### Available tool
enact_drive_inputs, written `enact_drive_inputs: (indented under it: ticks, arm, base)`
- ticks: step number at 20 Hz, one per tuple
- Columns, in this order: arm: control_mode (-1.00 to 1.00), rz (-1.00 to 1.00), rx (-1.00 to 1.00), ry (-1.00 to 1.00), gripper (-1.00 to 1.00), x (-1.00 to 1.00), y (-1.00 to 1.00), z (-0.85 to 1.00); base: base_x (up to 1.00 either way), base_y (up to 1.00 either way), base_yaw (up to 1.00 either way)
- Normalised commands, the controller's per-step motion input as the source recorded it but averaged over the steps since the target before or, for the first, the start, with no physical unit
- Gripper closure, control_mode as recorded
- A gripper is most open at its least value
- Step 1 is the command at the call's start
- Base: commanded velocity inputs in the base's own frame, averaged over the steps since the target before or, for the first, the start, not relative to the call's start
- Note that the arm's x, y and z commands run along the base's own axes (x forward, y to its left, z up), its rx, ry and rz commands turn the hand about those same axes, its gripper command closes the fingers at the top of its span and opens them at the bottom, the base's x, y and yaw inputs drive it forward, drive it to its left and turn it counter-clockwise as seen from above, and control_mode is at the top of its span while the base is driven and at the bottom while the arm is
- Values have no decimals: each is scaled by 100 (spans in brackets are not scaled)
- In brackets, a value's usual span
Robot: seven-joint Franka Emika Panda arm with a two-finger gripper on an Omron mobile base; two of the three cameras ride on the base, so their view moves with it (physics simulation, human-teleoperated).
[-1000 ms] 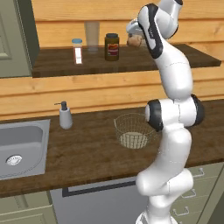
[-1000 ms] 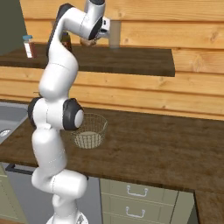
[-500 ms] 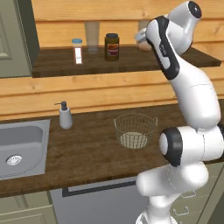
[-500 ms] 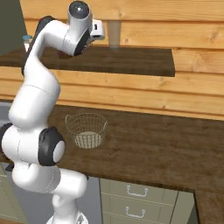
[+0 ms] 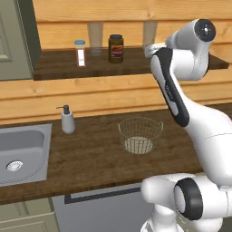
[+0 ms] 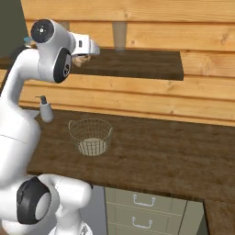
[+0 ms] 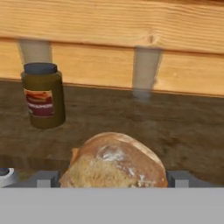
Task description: Open the cabinet, pick up the bread from the cabinet and place it in the basket. Then move the basket to the dining counter.
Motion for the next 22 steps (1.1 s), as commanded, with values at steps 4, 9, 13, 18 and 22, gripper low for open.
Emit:
enact_drive_inputs:
  ticks: [4,9,13,18,22]
  arm:
    - [-100,-22,0,17,100,-95,1,-3]
    - [-100,-14,0,17,100,-67,5,-32]
    - [-100,-3,8,3,100,-74,0,-37]
    - [-100,0,15,7,100,-50,0,-62]
    - [-100,0,6,6,100,-4,0,-70]
  base:
    - [0,0,0]
    - [0,0,0]
    - [0,0,0]
    - [0,0,0]
    - [0,0,0]
